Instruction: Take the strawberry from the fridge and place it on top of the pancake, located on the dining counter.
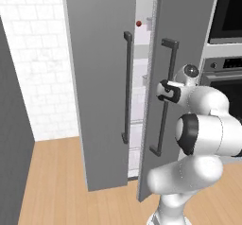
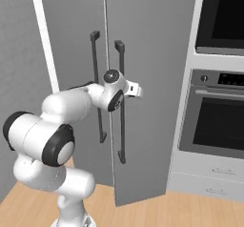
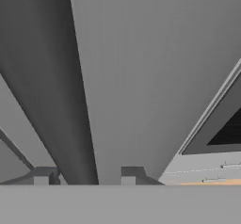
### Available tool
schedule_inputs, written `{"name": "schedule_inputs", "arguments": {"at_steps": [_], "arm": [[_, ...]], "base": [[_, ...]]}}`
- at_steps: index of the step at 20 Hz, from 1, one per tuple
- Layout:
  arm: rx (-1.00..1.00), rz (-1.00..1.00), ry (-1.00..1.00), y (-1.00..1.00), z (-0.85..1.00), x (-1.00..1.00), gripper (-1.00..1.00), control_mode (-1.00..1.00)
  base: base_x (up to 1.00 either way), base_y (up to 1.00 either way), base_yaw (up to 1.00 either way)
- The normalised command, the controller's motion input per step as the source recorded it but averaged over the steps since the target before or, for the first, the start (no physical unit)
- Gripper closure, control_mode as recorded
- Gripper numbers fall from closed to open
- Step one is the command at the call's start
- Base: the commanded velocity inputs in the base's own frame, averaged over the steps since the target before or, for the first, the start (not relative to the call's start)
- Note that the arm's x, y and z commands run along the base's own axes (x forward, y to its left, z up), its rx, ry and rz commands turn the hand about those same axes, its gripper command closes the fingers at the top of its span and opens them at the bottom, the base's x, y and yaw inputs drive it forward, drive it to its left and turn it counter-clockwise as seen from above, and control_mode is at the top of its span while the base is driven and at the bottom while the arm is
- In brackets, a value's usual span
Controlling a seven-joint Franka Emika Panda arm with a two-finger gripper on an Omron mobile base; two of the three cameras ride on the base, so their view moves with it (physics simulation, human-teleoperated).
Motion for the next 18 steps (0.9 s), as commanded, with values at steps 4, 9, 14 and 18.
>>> {"name": "schedule_inputs", "arguments": {"at_steps": [4,9,14,18], "arm": [[0.00,-0.02,0.12,-0.46,-0.23,-0.17,-1.00,-1.00],[-0.01,-0.01,0.04,-0.01,-0.07,-0.34,-1.00,-1.00],[-0.05,0.00,-0.02,0.04,0.33,-0.91,-1.00,-1.00],[-0.19,0.00,0.00,0.39,0.50,-0.71,-1.00,-1.00]], "base": [[0.00,0.00,0.00],[0.00,0.00,0.00],[0.00,0.00,0.00],[0.00,0.00,0.00]]}}
